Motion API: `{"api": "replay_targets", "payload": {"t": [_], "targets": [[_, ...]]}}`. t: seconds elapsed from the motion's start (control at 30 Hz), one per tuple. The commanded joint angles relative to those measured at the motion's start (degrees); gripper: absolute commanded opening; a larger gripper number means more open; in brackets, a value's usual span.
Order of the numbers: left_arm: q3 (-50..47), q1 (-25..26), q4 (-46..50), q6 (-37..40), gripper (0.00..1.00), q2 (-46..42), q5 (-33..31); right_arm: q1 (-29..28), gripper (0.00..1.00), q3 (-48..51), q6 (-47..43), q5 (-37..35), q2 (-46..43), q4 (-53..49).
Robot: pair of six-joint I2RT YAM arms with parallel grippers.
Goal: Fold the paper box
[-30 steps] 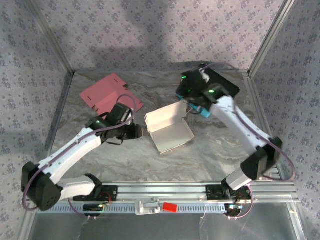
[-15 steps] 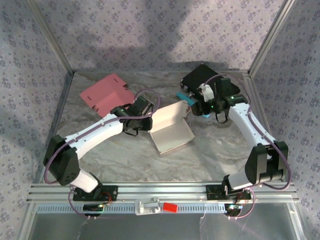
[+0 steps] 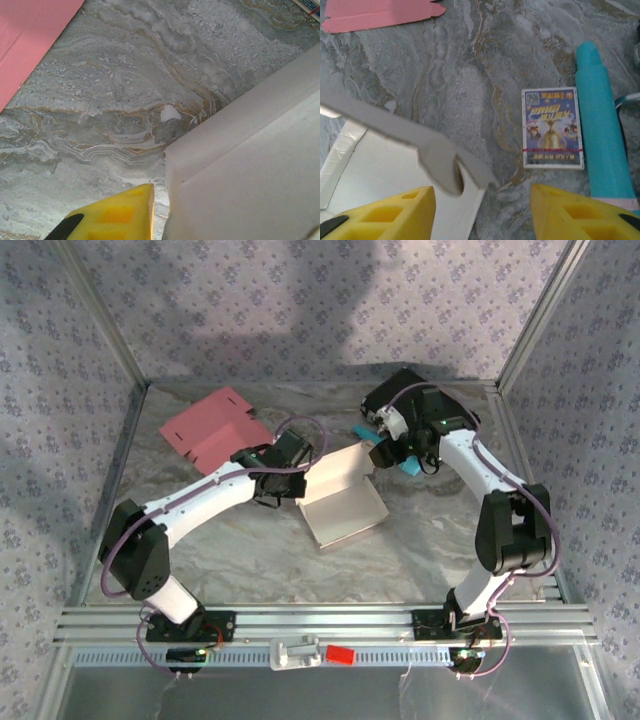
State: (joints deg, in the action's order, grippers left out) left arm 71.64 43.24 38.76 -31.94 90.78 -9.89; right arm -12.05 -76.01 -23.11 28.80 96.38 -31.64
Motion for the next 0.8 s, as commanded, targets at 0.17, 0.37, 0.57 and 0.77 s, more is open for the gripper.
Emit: {"api": "replay_targets", "payload": {"t": [0.17, 0.37, 0.57, 0.77], "targets": [[2.7, 0.1, 0.4, 1.3, 0.17, 1.6, -0.7, -1.2, 0.5, -2.8, -2.1, 1.6, 2.7, -1.6], [2.9, 0.0, 0.4, 1.0, 0.1, 2.2, -0.9, -2.1, 0.37, -4.0, -1.2, 0.2, 3.8, -2.5], [3.2, -0.3, 0.5, 0.0, 0.02, 2.8, -1.5, -3.1, 0.22, -4.9, 0.0, -2.4, 4.2, -4.5], [4.5, -1.1, 0.4, -1.6, 0.0, 3.6, -2.7, -4.1, 0.17, -4.6, 1.9, -5.3, 3.1, -4.7]]}}
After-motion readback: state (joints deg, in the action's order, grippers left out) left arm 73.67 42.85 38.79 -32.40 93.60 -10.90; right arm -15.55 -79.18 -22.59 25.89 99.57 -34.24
